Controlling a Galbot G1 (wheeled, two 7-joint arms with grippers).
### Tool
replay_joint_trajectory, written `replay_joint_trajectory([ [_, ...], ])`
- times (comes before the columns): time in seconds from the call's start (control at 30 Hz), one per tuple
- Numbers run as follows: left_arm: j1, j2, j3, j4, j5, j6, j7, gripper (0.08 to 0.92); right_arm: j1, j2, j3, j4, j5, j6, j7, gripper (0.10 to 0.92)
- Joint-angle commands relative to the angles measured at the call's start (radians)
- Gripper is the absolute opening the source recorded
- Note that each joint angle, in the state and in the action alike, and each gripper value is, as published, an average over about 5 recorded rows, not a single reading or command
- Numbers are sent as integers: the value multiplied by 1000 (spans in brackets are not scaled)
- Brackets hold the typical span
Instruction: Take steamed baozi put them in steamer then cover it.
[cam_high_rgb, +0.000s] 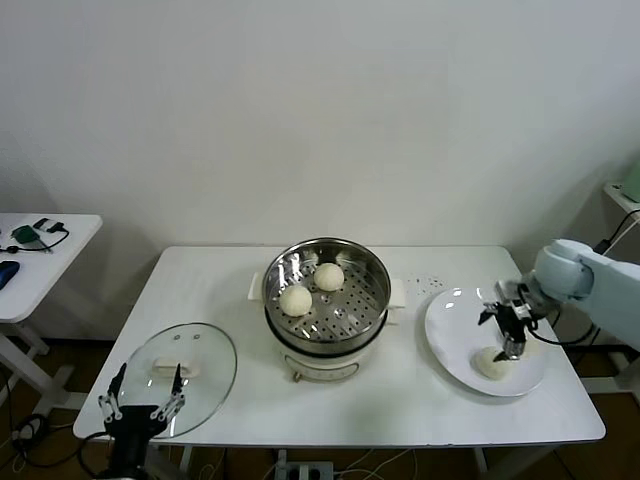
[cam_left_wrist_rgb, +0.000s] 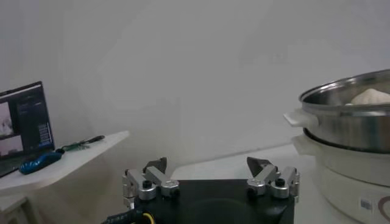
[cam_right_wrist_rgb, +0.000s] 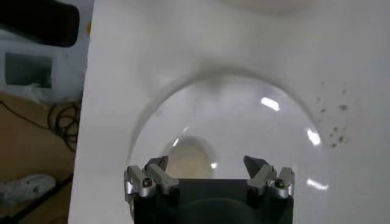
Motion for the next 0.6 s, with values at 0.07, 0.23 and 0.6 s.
replay_joint_trajectory([
  [0.07,8,-4,11,7,30,-4,0,823,-177,16,121,-68,-95,13,23,823],
  [0.23,11,-4,11,13,30,-8,-1,823,-169,54,121,-96,-94,14,32,823],
  [0.6,17,-7,10,17,38,-12,-2,823,-162,102,115,-135,-114,22,19,821],
])
